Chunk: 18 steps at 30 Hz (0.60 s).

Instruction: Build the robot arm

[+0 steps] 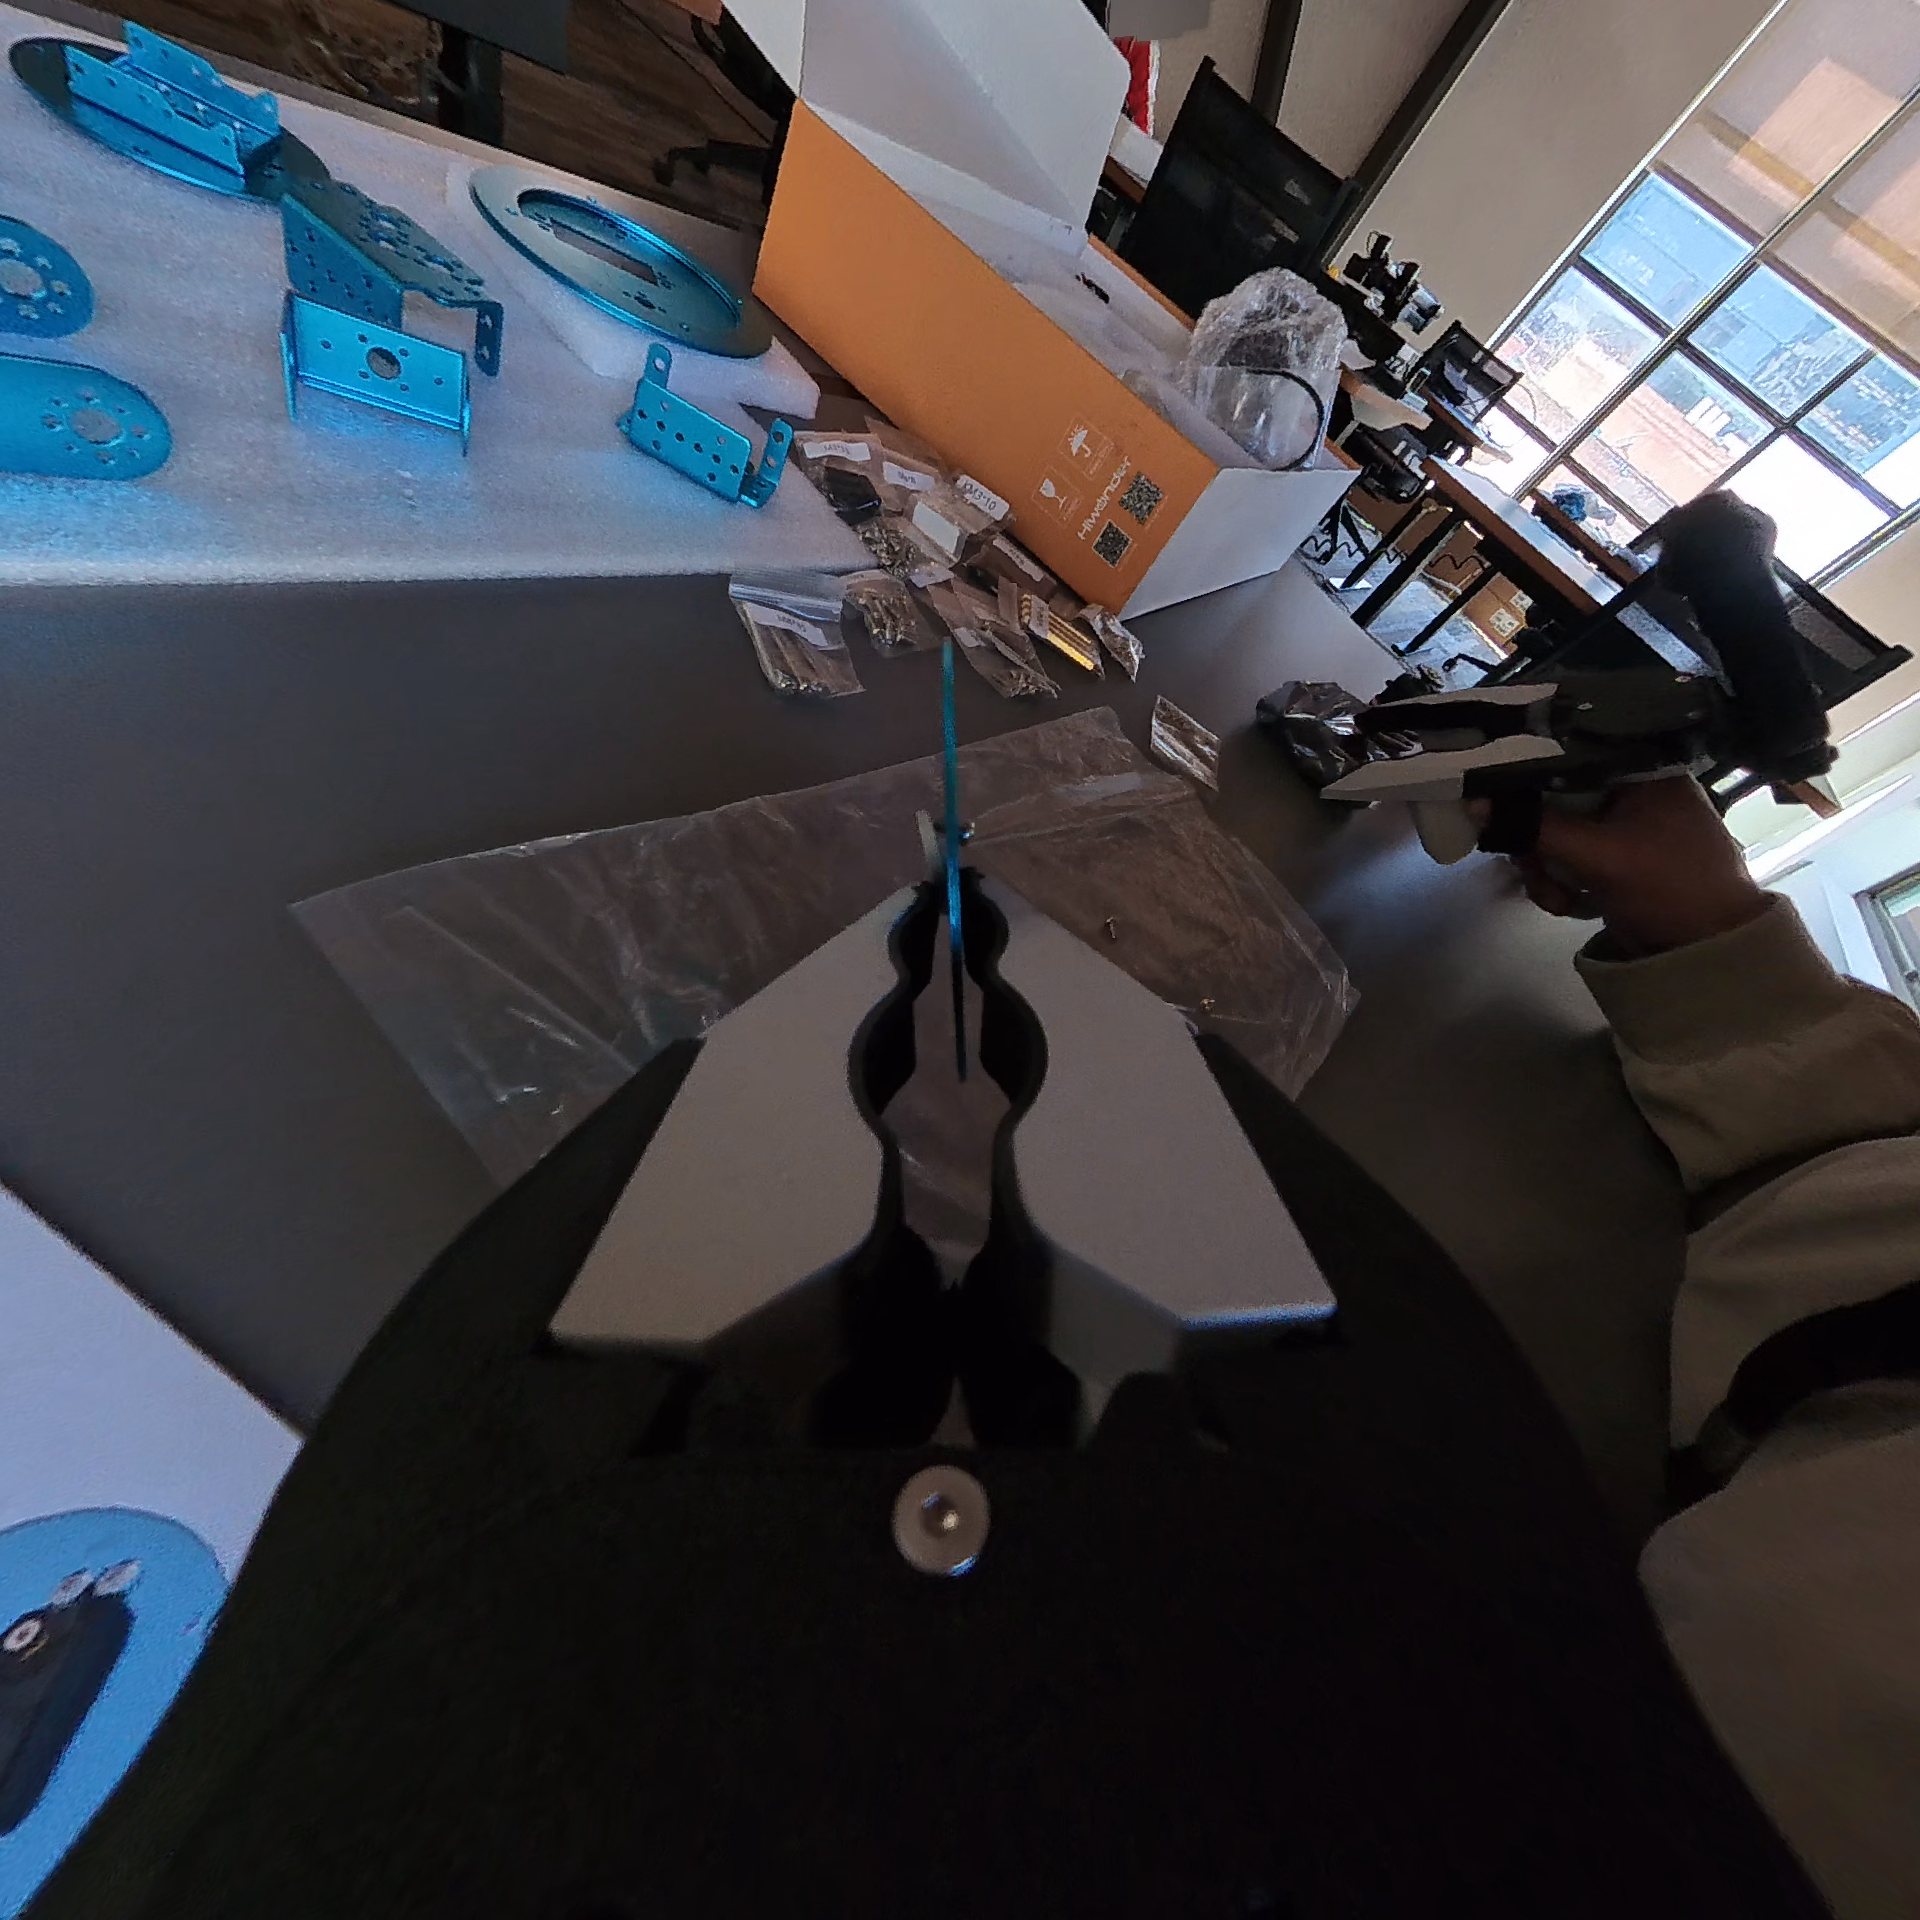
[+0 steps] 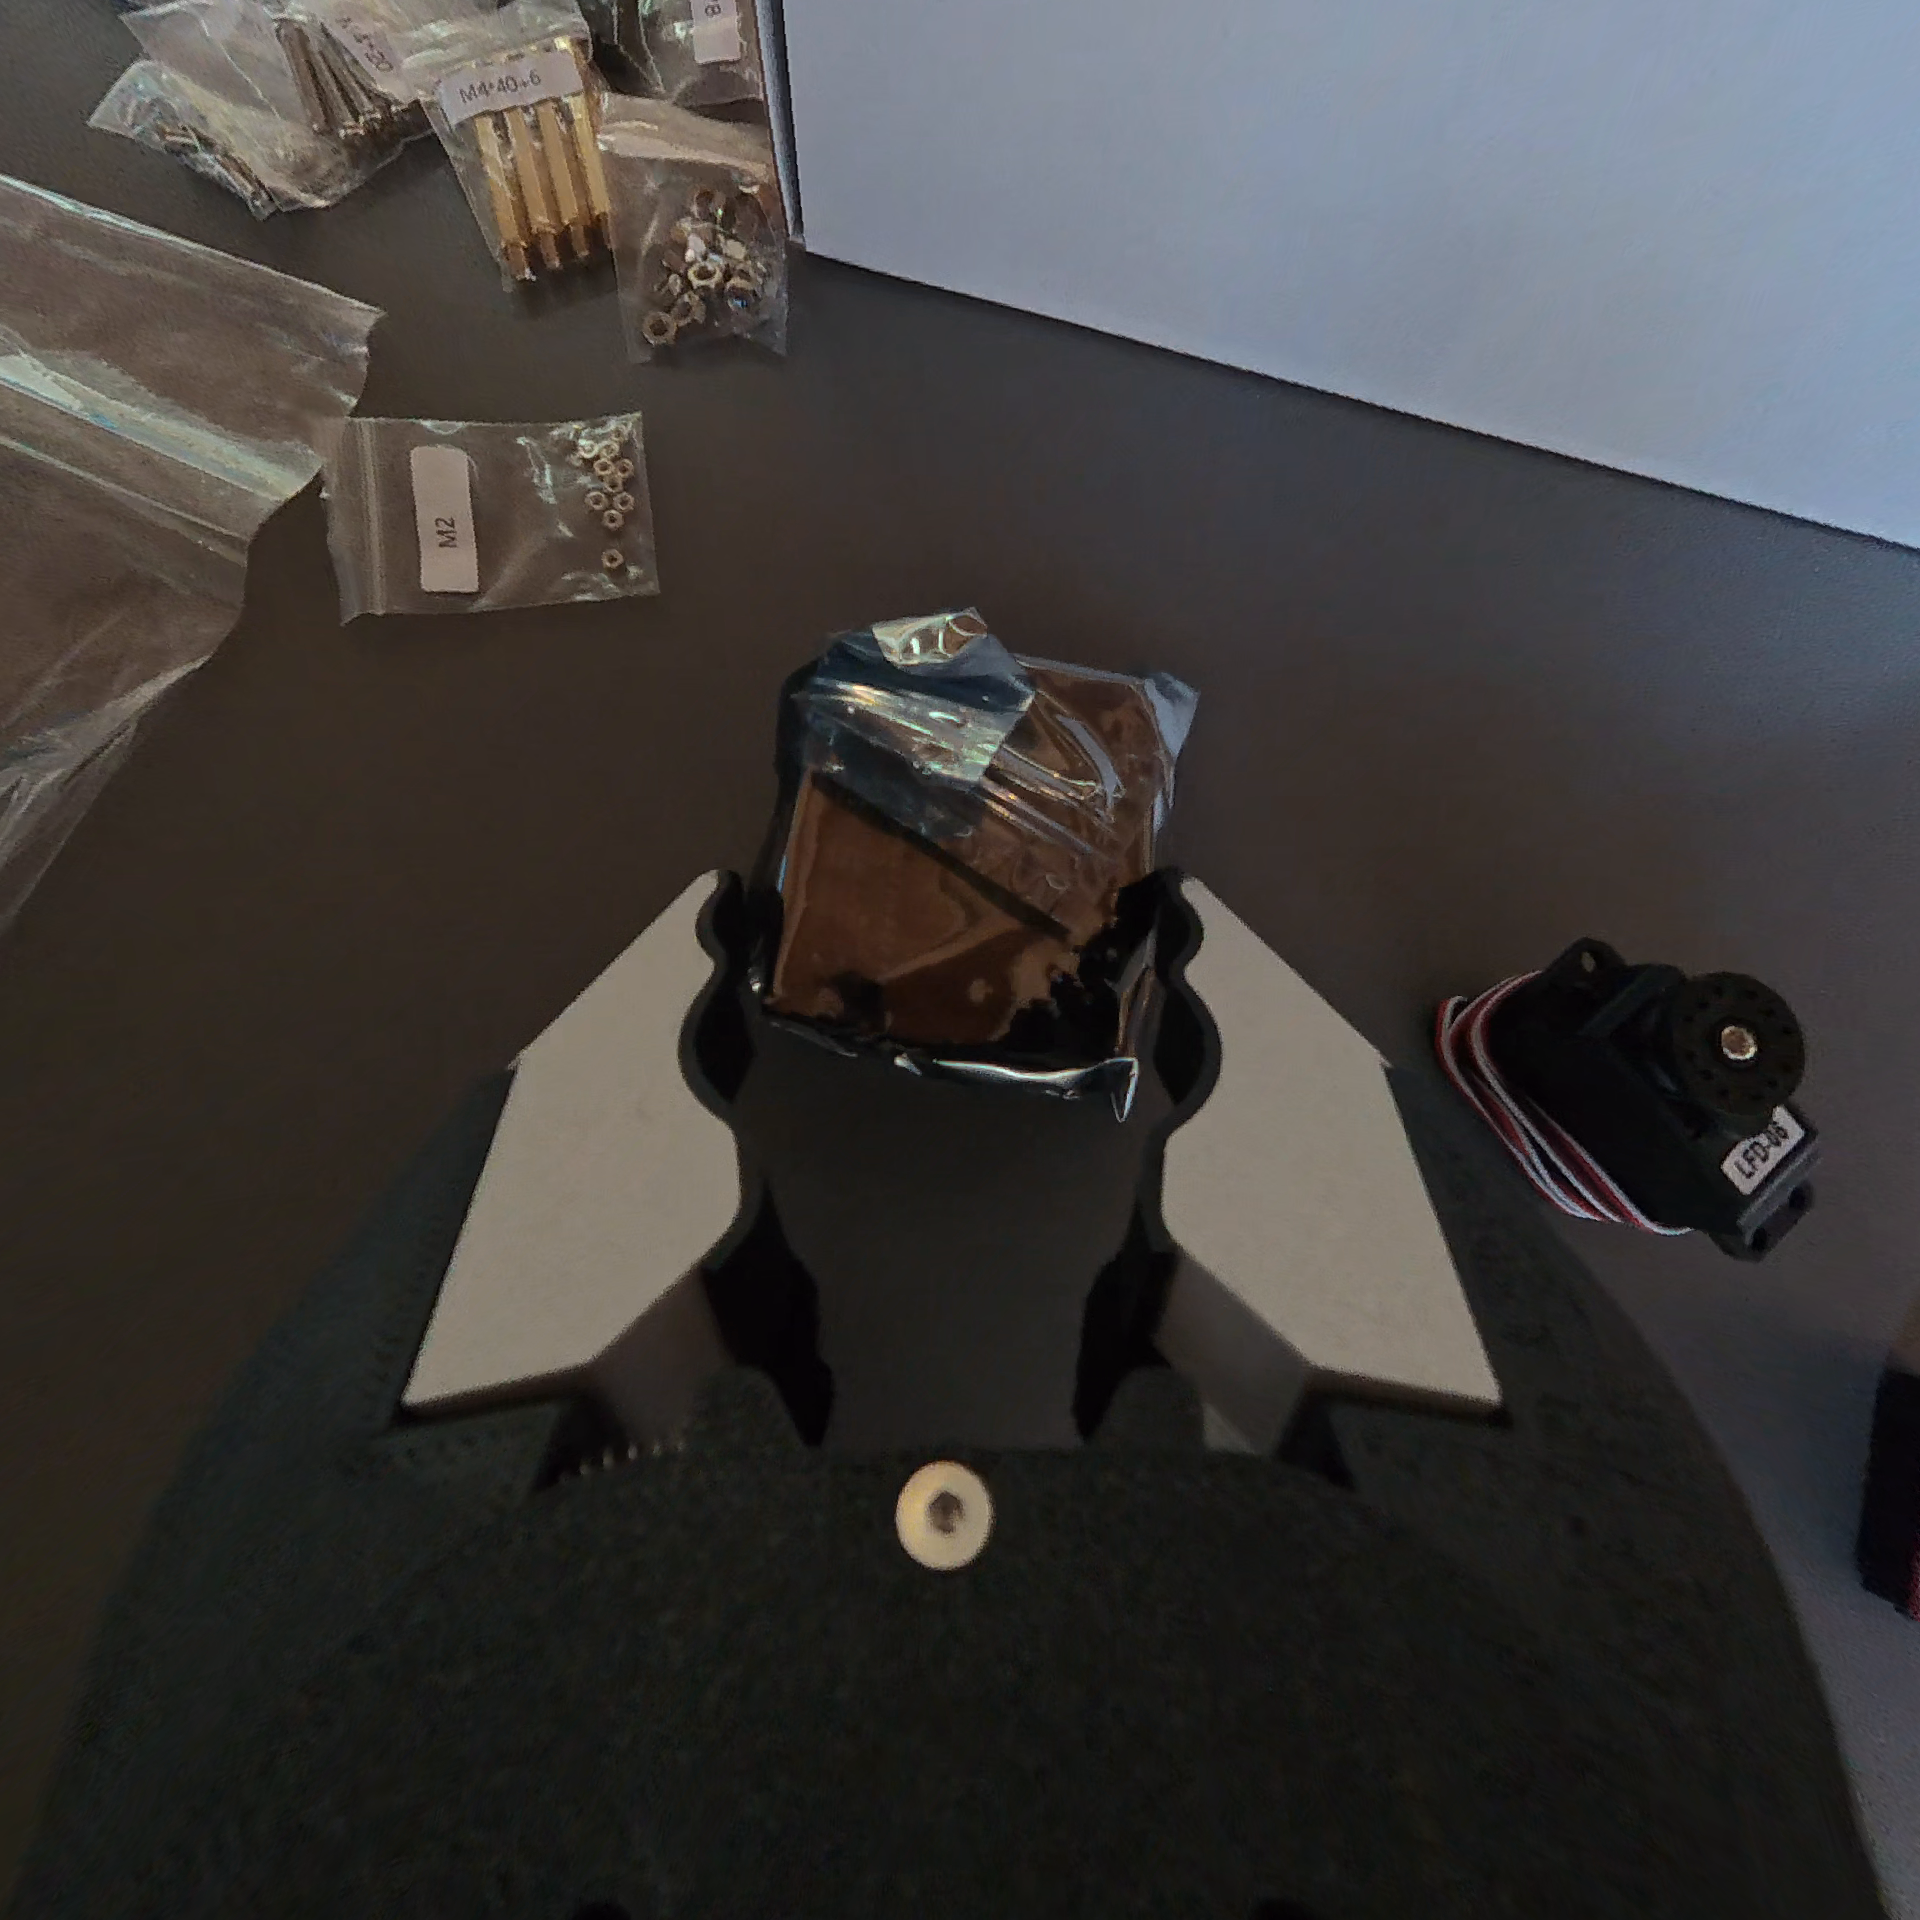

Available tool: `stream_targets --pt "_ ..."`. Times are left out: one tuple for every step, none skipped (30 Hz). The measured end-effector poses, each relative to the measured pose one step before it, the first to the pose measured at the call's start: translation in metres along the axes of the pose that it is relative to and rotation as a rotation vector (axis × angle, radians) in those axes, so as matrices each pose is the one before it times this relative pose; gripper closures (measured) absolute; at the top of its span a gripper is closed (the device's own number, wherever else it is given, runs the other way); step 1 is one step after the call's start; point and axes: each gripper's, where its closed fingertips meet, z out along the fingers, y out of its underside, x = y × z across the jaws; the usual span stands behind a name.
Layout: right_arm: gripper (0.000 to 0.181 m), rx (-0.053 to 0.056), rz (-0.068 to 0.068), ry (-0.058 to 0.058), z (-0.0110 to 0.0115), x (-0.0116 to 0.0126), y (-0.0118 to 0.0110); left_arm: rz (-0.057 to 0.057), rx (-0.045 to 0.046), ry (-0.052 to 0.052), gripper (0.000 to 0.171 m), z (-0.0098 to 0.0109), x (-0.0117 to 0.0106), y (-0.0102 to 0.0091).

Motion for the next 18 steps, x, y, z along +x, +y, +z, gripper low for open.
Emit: stream_targets --pt "0.102 0.0095 0.0054 -0.0049 -0.00084 -0.00019 -0.0006 0.0055 -0.00519 0.0009 0.167 0.00171 0.00047 0.00031" --pt "0.103 0.0118 0.0087 -0.0134 -0.00177 -0.00076 -0.00131 0.0081 -0.00569 -0.004 0.167 0.00152 -0.00033 0.00034" --pt "0.103 0.016 0.0117 -0.0173 -0.0026 -0.0011 -0.00237 0.0068 -0.00423 -0.0051 0.167 0.00138 -0.0006 0.00009" --pt "0.103 0.0234 0.0115 -0.0126 -0.00362 -0.00006 -0.00379 0.0025 -0.00231 -0.0013 0.167 0.00102 -0.00028 0.00006" --pt "0.104 0.0269 0.0075 -0.0083 -0.00423 0.00042 -0.0046 -0.0016 -0.00133 0.0028 0.167 0.00086 0.00019 0.00015" --pt "0.105 0.0251 0.0033 -0.0071 -0.00404 0.00055 -0.0048 -0.0032 -0.00081 0.0023 0.167 0.0006 -0.00005 0.00028" --pt "0.106 0.028 -0.001 -0.0043 -0.00394 0.00059 -0.0054 -0.0026 -0.00082 -0.0001 0.167 0.00051 -0.00044 0.00042" --pt "0.109 0.0339 -0.0055 -0.0023 -0.00372 0.00052 -0.00611 -0.0012 -0.00159 -0.0018 0.167 0.00026 -0.00063 0.00056" --pt "0.116 0.0348 -0.0048 -0.0023 -0.00346 -0.00003 -0.00631 -0.0002 -0.00175 -0.0031 0.167 0.00022 -0.00083 0.0005" --pt "0.121 0.0325 -0.001 -0.0057 -0.00239 -0.00062 -0.00592 0.0002 -0.00031 -0.0033 0.167 0.00014 -0.00077 0.00019" --pt "0.124 0.0242 0.0012 -0.0117 -0.00112 -0.00172 -0.00479 -0.0001 0.00045 -0.0014 0.167 0.00004 -0.0004 0.00006" --pt "0.125 0.0169 0.0032 -0.0142 0.00021 -0.00273 -0.00356 -0.0008 0.00003 -0.0004 0.167 0.00004 -0.00026 0.0002" --pt "0.129 0.0161 0.0007 -0.0209 0.00079 -0.00436 -0.00337 -0.0007 -0.00041 -0.0011 0.167 0.00001 -0.00035 0.00026" --pt "0.133 0.0179 -0.0044 -0.0247 0.0014 -0.00582 -0.00339 0.0003 -0.00121 -0.0015 0.167 0.00001 -0.00037 0.00042" --pt "0.138 0.0094 -0.0082 -0.0164 0.00206 -0.00494 -0.00203 0.0006 -0.00166 -0.002 0.167 -0.00002 -0.00046 0.00048" --pt "0.142 0.0033 -0.012 -0.0037 0.00216 -0.00318 -0.00133 0.0 -0.00073 -0.0018 0.167 -0.00013 -0.00047 0.00037" --pt "0.144 0.0015 -0.0149 -0.0006 0.00231 -0.0026 -0.00092 -0.0007 -0.00006 -0.0007 0.167 -0.00017 -0.00035 0.00015" --pt "0.146 -0.0033 -0.0125 -0.0026 0.00257 -0.00251 -0.00029 -0.0007 -0.00016 -0.0001 0.167 -0.0003 -0.00027 0.00008"
